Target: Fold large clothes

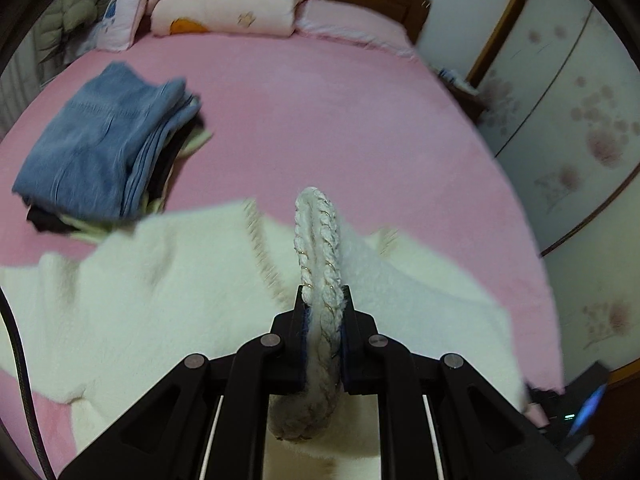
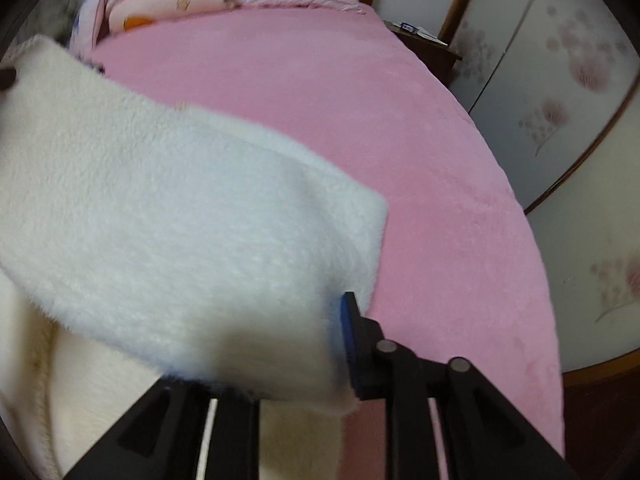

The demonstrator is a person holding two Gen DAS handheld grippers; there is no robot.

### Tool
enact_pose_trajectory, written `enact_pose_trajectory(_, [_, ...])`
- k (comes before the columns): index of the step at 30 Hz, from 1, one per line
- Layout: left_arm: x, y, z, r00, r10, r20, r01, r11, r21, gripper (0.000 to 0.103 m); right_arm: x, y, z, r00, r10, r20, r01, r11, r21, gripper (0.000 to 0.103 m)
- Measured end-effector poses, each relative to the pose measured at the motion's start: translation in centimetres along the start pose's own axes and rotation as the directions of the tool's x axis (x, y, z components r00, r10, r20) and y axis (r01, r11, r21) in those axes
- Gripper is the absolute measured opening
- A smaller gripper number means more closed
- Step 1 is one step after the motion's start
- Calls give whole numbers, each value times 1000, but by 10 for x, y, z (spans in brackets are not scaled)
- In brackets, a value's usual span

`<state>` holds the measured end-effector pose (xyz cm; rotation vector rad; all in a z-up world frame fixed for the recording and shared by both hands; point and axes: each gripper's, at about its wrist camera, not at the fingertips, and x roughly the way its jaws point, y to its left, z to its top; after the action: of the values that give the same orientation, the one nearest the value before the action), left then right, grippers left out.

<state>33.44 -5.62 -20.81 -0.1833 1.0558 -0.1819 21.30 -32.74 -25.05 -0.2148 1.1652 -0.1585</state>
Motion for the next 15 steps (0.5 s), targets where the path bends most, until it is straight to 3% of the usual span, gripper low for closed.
enact_pose_trajectory(4, [50,21,-37,991,92,-94,-93,996,-5,10,1,8,-13,997,-67,-30,65,995,-81,45])
enact_pose_trajectory(8, [74,31,-62,980,143,-140,-147,989,-21,10,6,9,-27,993,-98,-65,89,988,-123,50])
enact_pose_trajectory(11, [76,35,-70,980,145,-134,-151,988,-35,10,1,3,-37,993,-70,-96,59,993,-106,50])
enact_pose_trajectory(15, [69,36,-75,983,148,-106,-151,988,-20,10,-14,-19,-55,991,40,-125,-42,999,-18,50])
